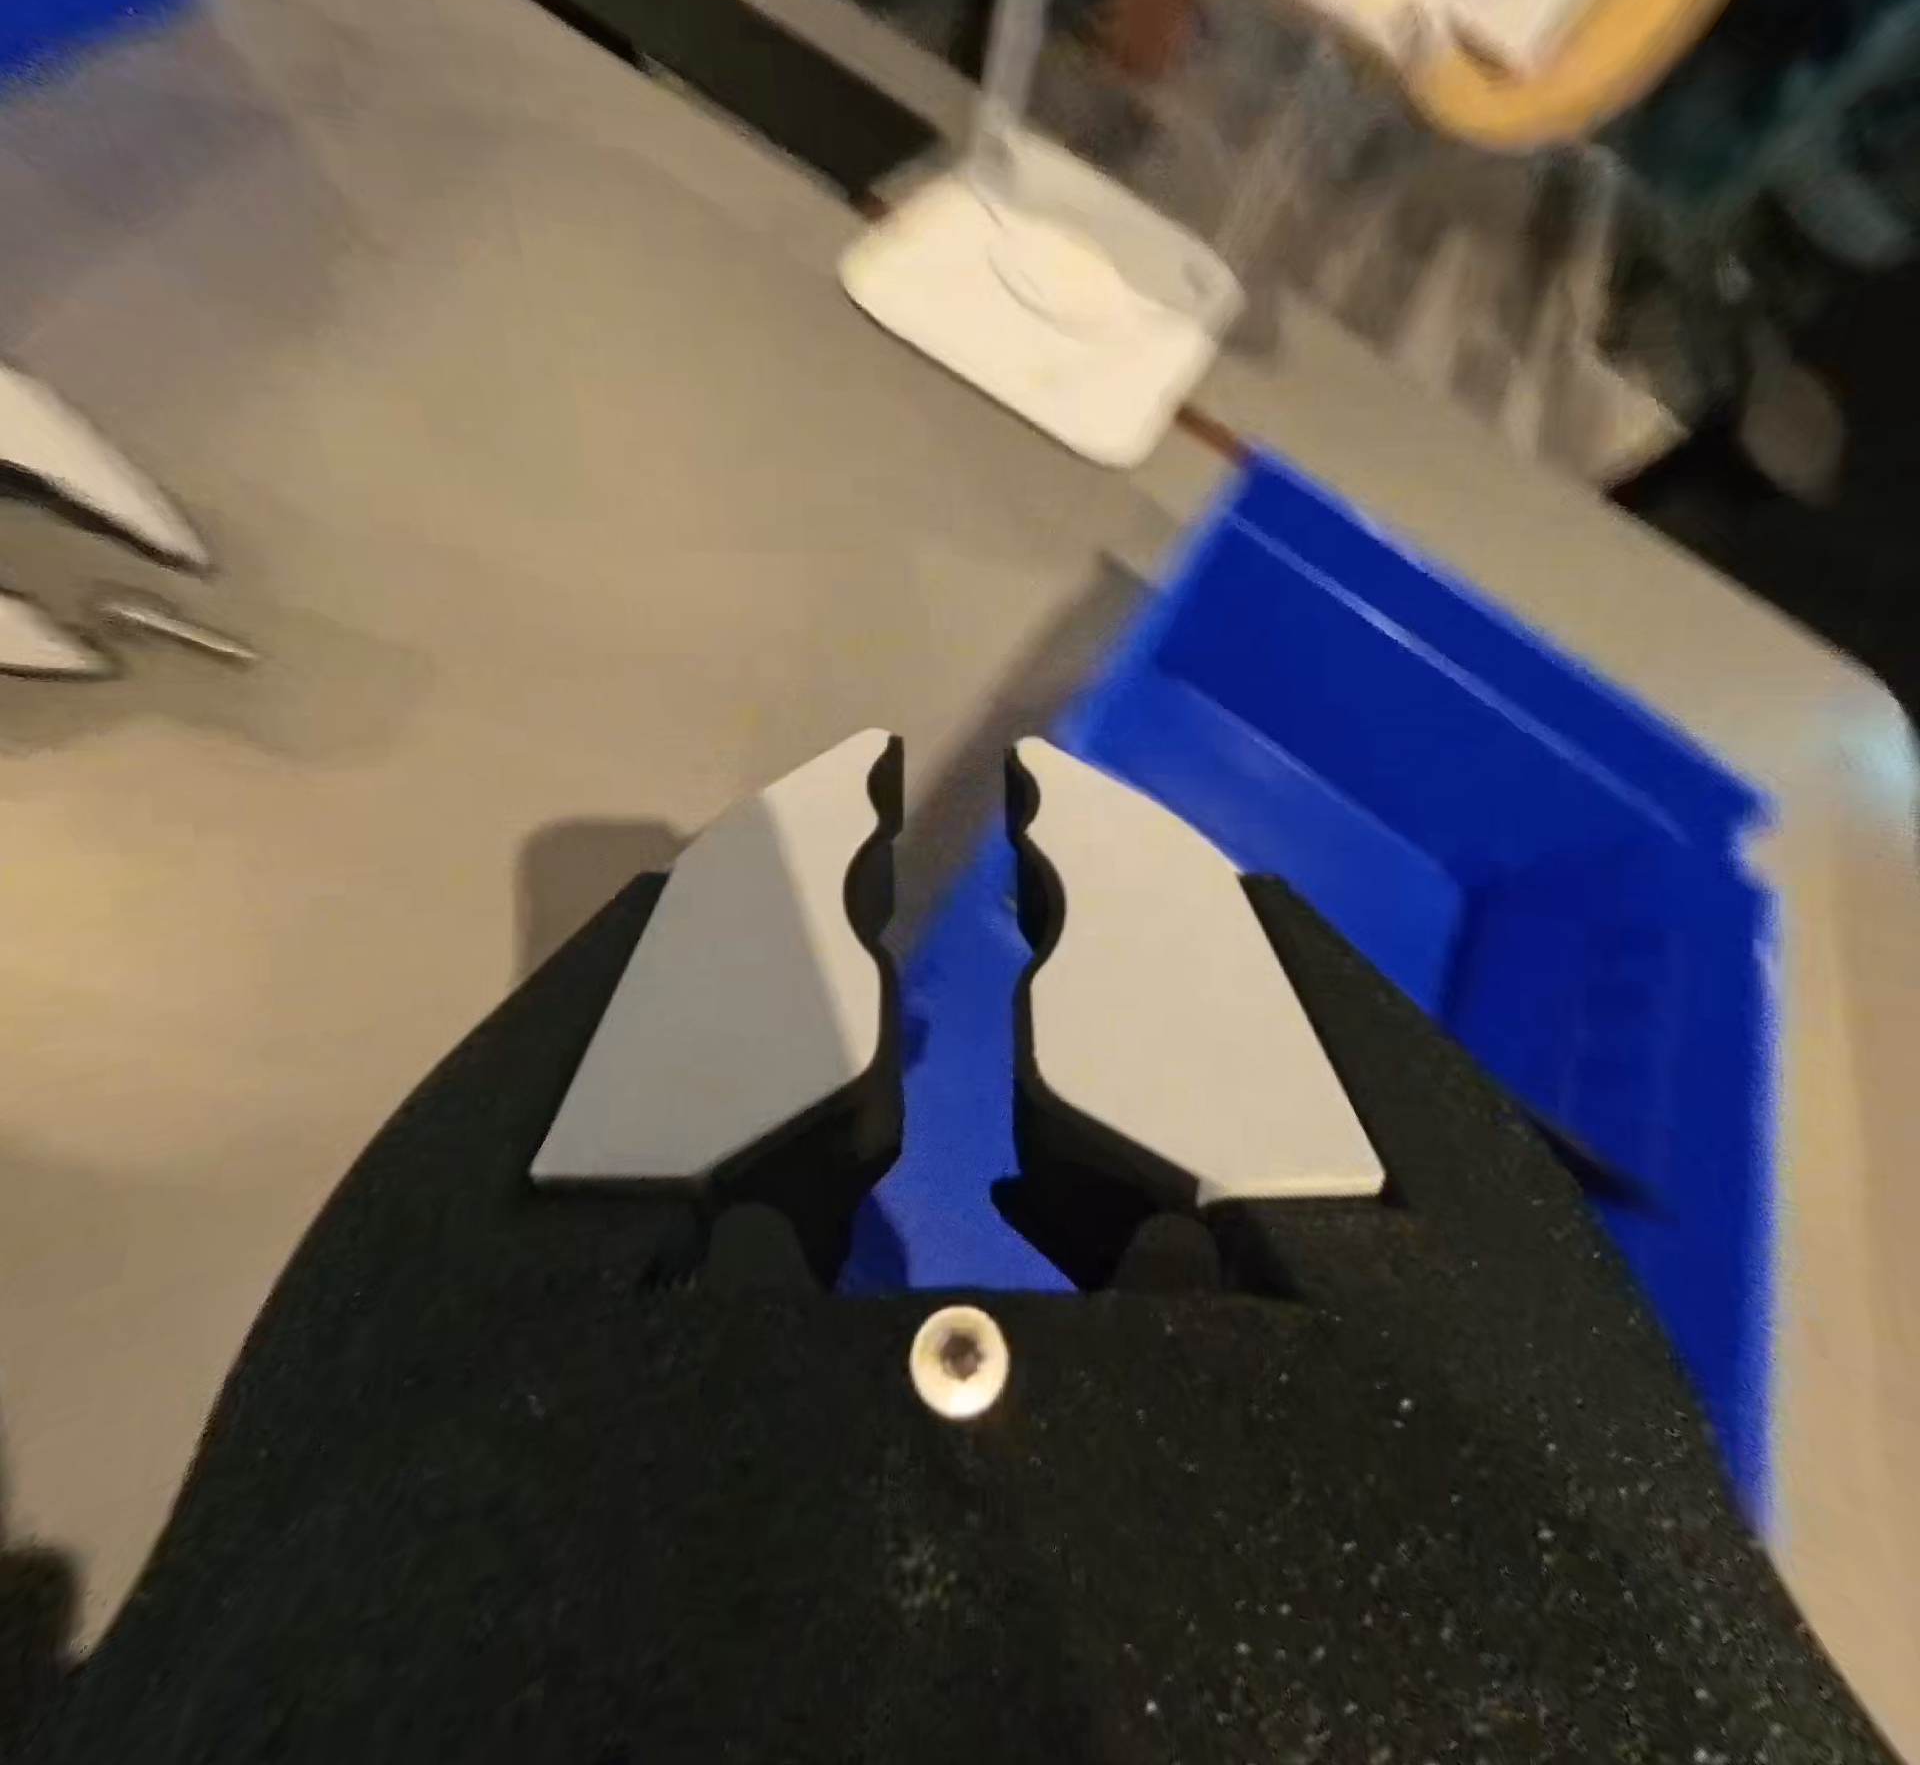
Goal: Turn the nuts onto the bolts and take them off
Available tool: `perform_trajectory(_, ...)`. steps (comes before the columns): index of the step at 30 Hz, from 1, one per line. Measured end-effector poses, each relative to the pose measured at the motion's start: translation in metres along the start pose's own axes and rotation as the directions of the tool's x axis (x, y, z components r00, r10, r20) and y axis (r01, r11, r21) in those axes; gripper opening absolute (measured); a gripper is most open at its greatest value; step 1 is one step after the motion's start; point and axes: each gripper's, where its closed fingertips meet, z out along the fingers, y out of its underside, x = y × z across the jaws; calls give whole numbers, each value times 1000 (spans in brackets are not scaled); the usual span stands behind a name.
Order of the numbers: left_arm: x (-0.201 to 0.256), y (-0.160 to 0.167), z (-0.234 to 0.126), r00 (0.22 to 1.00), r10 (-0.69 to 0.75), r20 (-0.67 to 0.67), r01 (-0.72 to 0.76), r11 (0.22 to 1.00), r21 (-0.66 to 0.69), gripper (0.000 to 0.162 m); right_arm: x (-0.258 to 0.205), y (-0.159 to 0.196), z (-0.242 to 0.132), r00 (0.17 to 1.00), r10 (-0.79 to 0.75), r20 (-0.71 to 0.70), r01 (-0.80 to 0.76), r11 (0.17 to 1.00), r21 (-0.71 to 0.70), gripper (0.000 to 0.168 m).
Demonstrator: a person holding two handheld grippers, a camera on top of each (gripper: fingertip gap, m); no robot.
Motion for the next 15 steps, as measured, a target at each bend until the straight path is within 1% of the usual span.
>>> perform_trajectory(2,0,0,0,1000,-1,-1,1,1000,-1,37,-44,-32,1,987,-69,148,51,991,120,19)
perform_trajectory(3,0,0,0,1000,-2,-1,2,1000,-1,37,-68,-41,4,968,-110,226,73,984,164,20)
perform_trajectory(5,0,0,0,1000,-1,0,1,1000,-1,37,-111,-48,17,916,-175,360,96,969,228,21)
perform_trajectory(6,0,0,0,1000,0,1,0,1000,0,37,-132,-46,25,881,-195,431,96,966,240,22)
perform_trajectory(9,0,0,0,1000,3,3,-3,1000,1,37,-187,-30,52,739,-226,634,97,968,231,23)
perform_trajectory(12,0,0,0,1000,0,1,0,1000,0,37,-213,-4,82,653,-265,710,200,964,176,23)
perform_trajectory(15,1,1,-1,1000,-2,-2,2,1000,-2,37,-230,9,94,566,-320,760,284,941,185,21)
